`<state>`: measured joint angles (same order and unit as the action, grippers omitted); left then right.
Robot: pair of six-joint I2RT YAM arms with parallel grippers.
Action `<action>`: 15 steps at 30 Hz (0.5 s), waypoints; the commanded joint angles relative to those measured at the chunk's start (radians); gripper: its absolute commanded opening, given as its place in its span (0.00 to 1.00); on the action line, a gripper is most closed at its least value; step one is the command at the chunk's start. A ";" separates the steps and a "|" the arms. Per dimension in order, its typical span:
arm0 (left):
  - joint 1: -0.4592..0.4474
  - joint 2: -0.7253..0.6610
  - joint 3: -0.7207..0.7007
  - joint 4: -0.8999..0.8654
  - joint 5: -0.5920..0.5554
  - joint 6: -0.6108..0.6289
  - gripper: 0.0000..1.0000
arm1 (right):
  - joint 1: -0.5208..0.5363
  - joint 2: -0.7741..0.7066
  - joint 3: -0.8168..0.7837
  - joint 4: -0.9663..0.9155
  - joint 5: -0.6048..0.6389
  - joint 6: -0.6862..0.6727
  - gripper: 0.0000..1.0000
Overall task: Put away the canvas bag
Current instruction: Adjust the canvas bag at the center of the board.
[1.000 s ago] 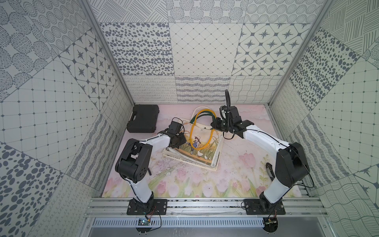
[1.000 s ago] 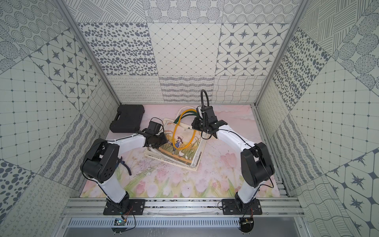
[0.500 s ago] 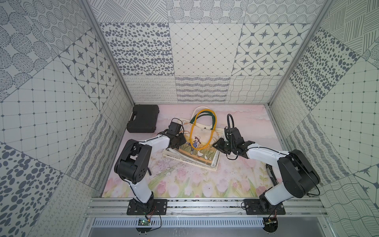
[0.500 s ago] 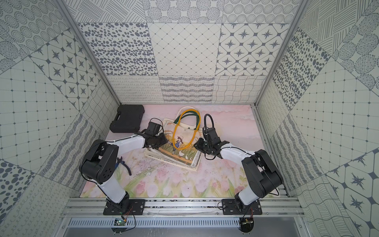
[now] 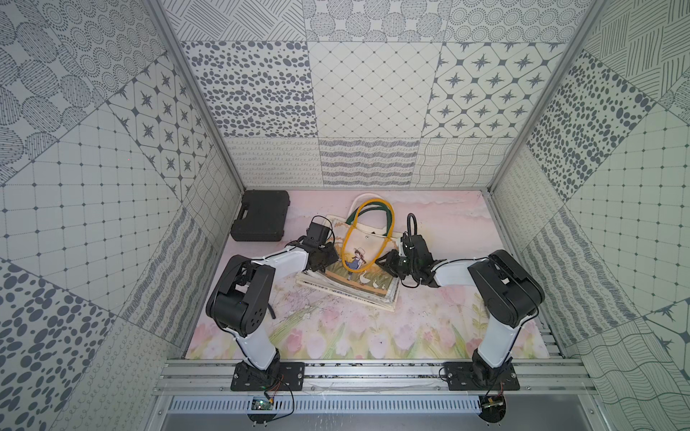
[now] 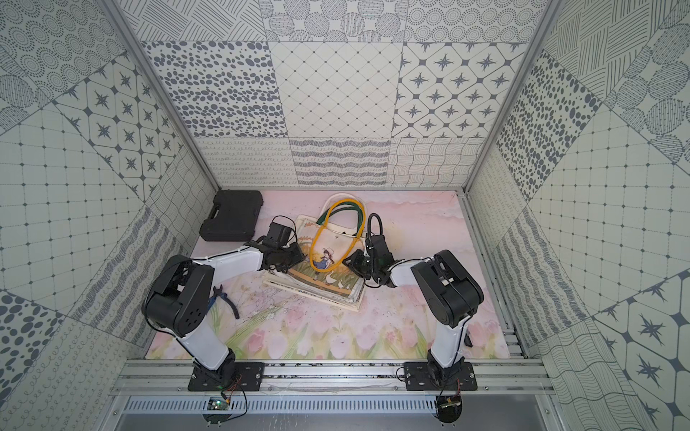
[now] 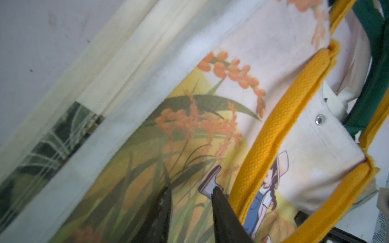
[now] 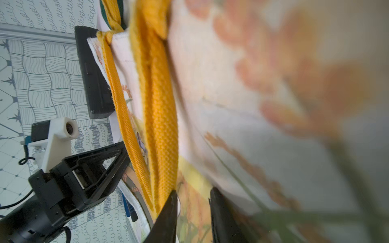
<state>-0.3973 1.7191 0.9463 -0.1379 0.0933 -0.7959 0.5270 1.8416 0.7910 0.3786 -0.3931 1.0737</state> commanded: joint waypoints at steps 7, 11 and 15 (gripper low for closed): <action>0.008 0.008 -0.007 -0.152 -0.002 0.011 0.36 | 0.042 0.139 0.018 0.170 0.024 0.151 0.26; 0.006 0.007 -0.009 -0.151 -0.002 0.011 0.36 | 0.055 0.150 0.033 0.162 0.124 0.180 0.15; 0.007 0.006 -0.009 -0.150 -0.002 0.011 0.36 | 0.069 0.151 0.065 0.098 0.193 0.185 0.00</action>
<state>-0.3965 1.7191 0.9463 -0.1490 0.0906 -0.7959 0.5770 1.9446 0.8307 0.5217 -0.3084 1.2133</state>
